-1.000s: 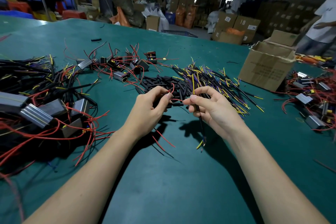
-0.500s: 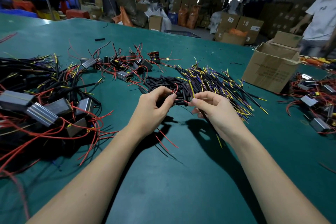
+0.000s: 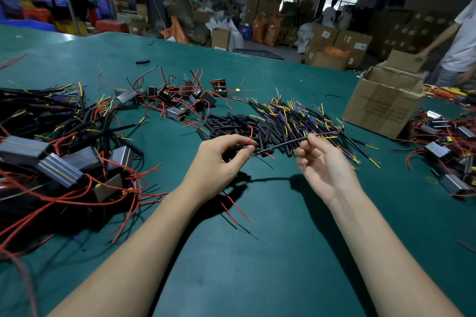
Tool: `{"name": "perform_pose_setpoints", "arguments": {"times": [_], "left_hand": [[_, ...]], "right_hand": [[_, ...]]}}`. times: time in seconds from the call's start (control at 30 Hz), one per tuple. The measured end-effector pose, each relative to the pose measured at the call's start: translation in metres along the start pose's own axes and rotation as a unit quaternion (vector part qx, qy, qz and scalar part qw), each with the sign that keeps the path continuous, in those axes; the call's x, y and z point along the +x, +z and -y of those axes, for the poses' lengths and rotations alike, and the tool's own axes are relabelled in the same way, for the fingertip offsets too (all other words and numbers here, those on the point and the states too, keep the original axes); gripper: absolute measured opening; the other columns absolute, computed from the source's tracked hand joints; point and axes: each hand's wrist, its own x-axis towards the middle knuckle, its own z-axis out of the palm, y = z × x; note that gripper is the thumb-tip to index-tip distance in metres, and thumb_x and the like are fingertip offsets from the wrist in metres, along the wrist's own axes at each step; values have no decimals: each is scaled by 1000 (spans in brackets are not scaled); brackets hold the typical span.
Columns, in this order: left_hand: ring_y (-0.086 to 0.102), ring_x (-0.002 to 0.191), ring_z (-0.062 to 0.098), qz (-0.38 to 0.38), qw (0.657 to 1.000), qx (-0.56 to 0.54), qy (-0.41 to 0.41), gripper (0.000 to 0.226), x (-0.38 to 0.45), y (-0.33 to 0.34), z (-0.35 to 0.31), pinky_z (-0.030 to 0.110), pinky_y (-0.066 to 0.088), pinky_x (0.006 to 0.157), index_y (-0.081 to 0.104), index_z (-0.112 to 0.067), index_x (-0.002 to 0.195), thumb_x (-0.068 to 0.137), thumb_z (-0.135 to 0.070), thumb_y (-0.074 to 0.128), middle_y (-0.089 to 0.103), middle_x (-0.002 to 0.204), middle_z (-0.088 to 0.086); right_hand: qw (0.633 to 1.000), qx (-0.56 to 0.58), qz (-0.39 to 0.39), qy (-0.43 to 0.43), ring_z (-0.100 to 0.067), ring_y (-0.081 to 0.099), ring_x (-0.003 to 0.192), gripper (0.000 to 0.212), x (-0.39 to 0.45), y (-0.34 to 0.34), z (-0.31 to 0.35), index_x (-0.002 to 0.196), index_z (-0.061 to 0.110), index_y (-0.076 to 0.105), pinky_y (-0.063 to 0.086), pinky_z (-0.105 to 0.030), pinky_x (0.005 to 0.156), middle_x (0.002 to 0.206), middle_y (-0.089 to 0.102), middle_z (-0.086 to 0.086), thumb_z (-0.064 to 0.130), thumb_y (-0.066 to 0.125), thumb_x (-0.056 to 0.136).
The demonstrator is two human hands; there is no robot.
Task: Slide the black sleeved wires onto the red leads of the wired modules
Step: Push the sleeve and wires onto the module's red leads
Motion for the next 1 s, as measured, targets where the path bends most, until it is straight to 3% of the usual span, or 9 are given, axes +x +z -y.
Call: {"name": "perform_pose_setpoints", "arguments": {"times": [0.2,0.4,0.53,0.63,0.67,0.73,0.83,0.9,1.0], "left_hand": [[59,67,-3,4,1000,-14,-17,19,-1,0,-3,11,45,67,75,-11,95,80,-22,75,72,80,-8],[58,68,1,6,999,2,-33,15,2,-1,1,16,48,69,74,-16,90,83,-4,69,70,77,-13],[61,70,0,-8,999,-10,-39,14,4,-1,2,12,48,70,73,-18,88,85,-5,67,73,79,-4],[59,67,-7,-5,999,-5,-35,16,3,1,2,7,45,68,71,-21,85,86,-5,66,69,74,-14],[58,67,-8,-4,999,-5,-35,18,3,1,2,6,45,68,70,-22,84,86,-5,66,68,73,-16],[60,69,-7,-4,999,-9,-37,18,3,2,2,8,46,70,69,-22,83,88,-5,65,69,73,-14],[64,75,8,-9,999,-8,-41,14,5,1,2,25,52,77,68,-15,81,90,-7,62,72,76,1],[62,74,10,-6,999,0,-39,13,6,1,4,29,50,76,69,-8,83,91,-7,59,71,76,3],[57,69,6,3,999,5,-43,14,5,0,3,27,46,72,68,-10,83,92,-9,58,66,70,-7]], "right_hand": [[1000,11,-15,19,-14,46,53,21,2,-7,2,73,9,48,33,-18,39,60,51,-3,9,51,94],[990,-135,-27,22,-15,47,50,22,4,-8,1,74,11,45,30,-20,44,62,53,-6,13,46,96],[924,-373,-35,76,-15,53,43,38,1,-13,7,81,9,54,31,-21,45,54,63,-7,41,45,98],[888,-443,21,122,-13,51,37,58,-6,-11,9,78,4,62,29,-16,39,50,62,-5,55,40,96],[881,-464,33,87,-12,49,35,57,-8,-9,7,74,5,63,30,-16,38,50,62,-6,53,42,96],[872,-479,45,-93,-11,49,38,40,-11,0,-4,69,9,64,37,-18,42,53,62,-4,37,54,95],[745,-559,59,-360,-7,49,61,3,-15,9,-16,88,19,67,42,-29,60,76,60,6,22,67,87],[653,-645,64,-391,-5,43,71,17,-16,6,-23,103,26,67,35,-28,60,92,51,8,25,67,87],[650,-654,67,-380,-10,48,82,11,-16,3,-24,98,23,71,35,-29,61,95,54,7,24,67,87]]}}
